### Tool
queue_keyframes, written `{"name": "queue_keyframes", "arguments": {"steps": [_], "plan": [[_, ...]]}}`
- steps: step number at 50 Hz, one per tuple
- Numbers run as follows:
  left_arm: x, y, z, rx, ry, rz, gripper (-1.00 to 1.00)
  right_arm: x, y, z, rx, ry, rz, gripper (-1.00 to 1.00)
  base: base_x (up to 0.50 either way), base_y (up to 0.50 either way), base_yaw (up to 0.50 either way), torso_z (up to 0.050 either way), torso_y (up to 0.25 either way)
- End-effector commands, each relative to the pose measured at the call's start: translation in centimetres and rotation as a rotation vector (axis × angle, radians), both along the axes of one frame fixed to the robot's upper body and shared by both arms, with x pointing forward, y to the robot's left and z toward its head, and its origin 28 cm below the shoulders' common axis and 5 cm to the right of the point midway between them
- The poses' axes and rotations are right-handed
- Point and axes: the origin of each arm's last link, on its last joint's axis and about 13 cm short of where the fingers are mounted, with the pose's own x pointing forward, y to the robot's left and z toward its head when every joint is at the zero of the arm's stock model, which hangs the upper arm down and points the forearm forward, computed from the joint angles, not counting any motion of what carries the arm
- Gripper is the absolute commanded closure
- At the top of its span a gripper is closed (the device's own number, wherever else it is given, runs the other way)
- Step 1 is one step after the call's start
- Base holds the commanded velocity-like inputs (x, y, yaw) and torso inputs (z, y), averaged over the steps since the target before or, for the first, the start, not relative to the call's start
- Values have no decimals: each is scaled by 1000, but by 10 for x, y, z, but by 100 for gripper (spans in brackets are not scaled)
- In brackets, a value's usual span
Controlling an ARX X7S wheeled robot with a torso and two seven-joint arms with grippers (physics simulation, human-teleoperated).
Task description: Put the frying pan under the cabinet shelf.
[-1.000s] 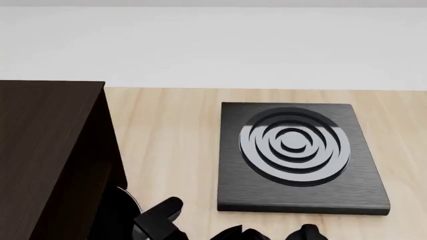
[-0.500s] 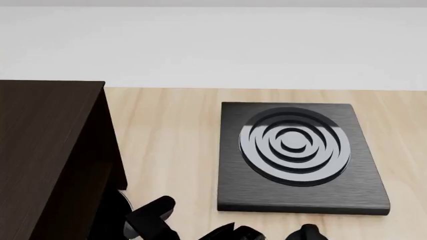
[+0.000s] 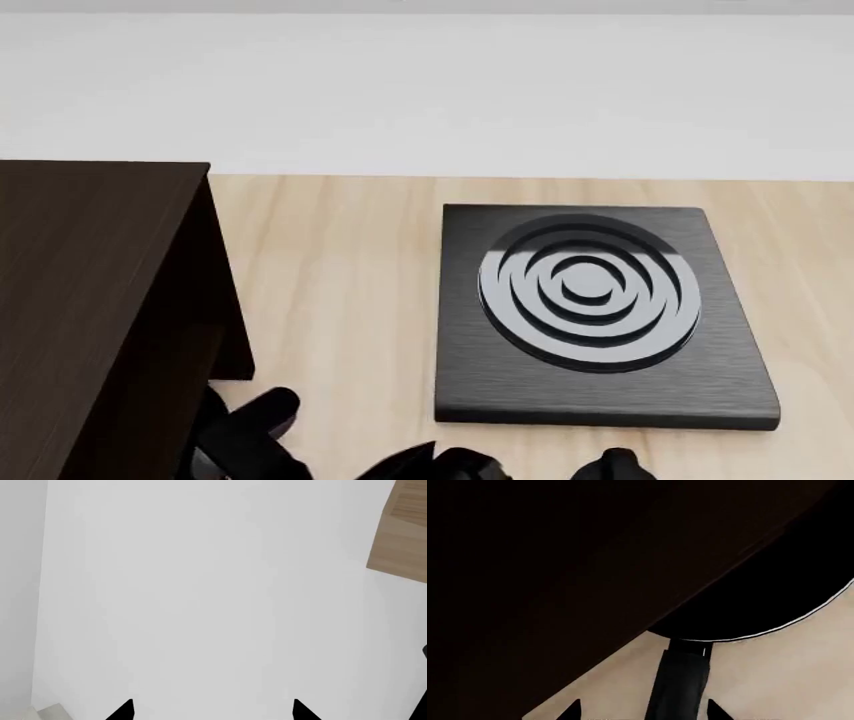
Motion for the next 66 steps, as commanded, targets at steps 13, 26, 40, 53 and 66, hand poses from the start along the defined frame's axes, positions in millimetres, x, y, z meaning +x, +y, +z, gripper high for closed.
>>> {"name": "queue_keyframes", "arguments": {"steps": [13, 26, 40, 53, 66], "plan": [[0, 0, 0, 0, 0, 0, -100, -65, 24, 65, 220, -77, 244, -100, 0, 2, 2, 1, 1], [0, 0, 0, 0, 0, 0, -100, -88, -8, 95, 203, -229, 140, -100, 0, 0, 1, 2, 3], [0, 0, 0, 0, 0, 0, -100, -104, -32, 115, 179, -375, 31, -100, 0, 0, 0, 0, 0], [0, 0, 0, 0, 0, 0, -100, -117, -52, 127, 118, -451, -79, -100, 0, 0, 0, 0, 0], [0, 0, 0, 0, 0, 0, -100, -136, -66, 143, 99, -535, -160, -100, 0, 0, 0, 0, 0]]}}
